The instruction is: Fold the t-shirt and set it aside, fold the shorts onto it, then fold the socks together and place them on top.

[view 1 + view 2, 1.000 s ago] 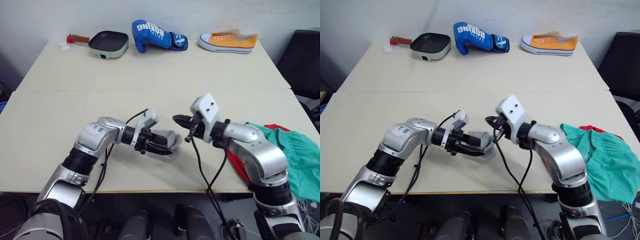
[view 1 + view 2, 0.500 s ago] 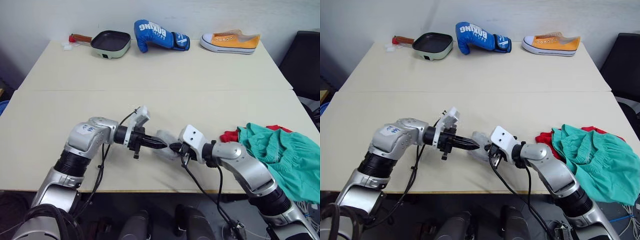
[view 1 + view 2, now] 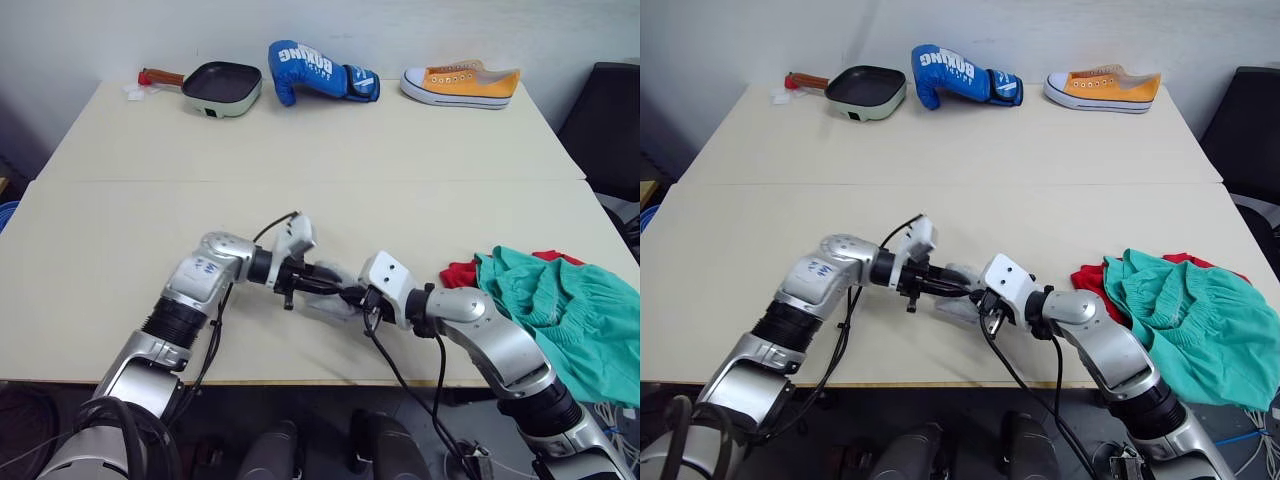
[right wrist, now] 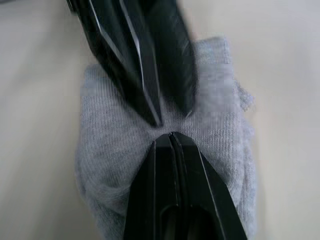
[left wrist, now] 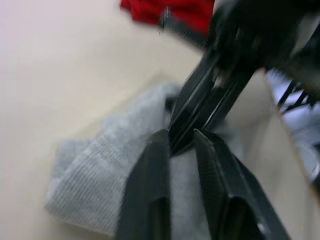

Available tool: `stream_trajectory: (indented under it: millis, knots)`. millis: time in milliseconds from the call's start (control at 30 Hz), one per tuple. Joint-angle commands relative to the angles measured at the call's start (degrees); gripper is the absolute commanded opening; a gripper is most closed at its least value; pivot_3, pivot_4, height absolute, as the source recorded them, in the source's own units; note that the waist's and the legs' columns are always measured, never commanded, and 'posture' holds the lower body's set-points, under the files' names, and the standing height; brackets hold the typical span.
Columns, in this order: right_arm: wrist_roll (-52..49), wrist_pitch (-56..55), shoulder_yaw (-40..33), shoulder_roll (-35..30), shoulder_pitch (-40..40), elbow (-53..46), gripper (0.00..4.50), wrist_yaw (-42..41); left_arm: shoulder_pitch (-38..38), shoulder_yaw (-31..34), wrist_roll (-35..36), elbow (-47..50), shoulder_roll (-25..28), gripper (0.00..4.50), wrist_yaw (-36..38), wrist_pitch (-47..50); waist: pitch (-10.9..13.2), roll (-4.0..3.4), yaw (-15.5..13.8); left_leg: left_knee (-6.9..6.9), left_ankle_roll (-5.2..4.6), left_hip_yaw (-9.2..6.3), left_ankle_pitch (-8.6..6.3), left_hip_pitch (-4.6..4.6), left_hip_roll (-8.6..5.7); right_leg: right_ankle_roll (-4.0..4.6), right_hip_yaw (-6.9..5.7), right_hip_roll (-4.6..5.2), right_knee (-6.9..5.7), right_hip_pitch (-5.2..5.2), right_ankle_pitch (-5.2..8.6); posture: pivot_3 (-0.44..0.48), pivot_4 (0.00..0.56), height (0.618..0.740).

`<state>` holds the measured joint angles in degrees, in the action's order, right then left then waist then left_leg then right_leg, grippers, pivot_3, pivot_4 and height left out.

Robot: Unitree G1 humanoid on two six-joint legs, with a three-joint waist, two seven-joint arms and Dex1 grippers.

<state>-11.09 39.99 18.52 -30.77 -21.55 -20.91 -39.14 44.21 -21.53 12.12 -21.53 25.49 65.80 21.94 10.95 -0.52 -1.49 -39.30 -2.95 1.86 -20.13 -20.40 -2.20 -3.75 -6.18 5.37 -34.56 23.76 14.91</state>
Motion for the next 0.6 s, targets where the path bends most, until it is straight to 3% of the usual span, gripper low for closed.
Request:
stream_trajectory:
  millis: [33, 167, 267, 500, 600]
  knots:
    - [1.1, 1.0, -1.4, -3.0, 2.4, -3.3, 0.00, 0.0, 2.6, -2.1, -7.7, -6.6, -0.4, 0.03, -2.8, -8.5, 0.0, 0.04, -0.2, 0.00, 0.00, -0.01, 0.00, 0.00, 0.00, 0.00, -0.01, 0.01, 0.08, -0.01, 0.00, 0.000, 0.150, 0.740]
    - [-0.3, 2.4, -5.6, -8.3, 8.2, -8.5, 0.00, -1.1, 3.5, -1.7, -8.4, -8.4, -2.0, 0.03, -2.2, -10.1, 0.0, 0.05, -0.5, -0.01, -0.05, -0.02, 0.00, 0.05, -0.04, -0.10, 0.01, 0.08, 0.31, -0.14, -0.06, 0.000, 0.150, 0.740]
    - [-4.9, 4.9, -15.4, -9.1, 18.7, -12.6, 0.00, -0.7, 2.1, -1.6, -8.9, -7.8, -2.0, 0.03, -1.7, -10.7, -0.1, 0.05, -1.4, 0.00, -0.09, -0.09, 0.01, 0.08, -0.03, -0.12, -0.03, 0.10, 0.34, -0.18, -0.07, 0.000, 0.150, 0.740]
    - [-30.5, 23.4, -33.6, 3.2, 24.2, -18.9, 0.00, 4.1, -0.9, -0.6, -8.4, -2.9, -0.8, 0.03, 0.5, -10.3, -0.1, 0.08, -0.8, 0.02, -0.12, -0.05, 0.00, 0.17, 0.03, -0.12, 0.04, 0.09, 0.28, -0.23, -0.08, 0.000, 0.150, 0.740]
    - [-39.8, 34.6, -38.4, 10.3, 21.6, -15.4, 0.50, 11.0, -1.6, 0.3, -7.8, -0.8, -0.6, 0.00, 0.5, -8.6, -0.1, 0.07, -0.6, 0.03, -0.20, -0.08, -0.06, 0.16, 0.06, -0.07, 0.05, 0.10, 0.27, -0.20, -0.06, 0.000, 0.150, 0.740]
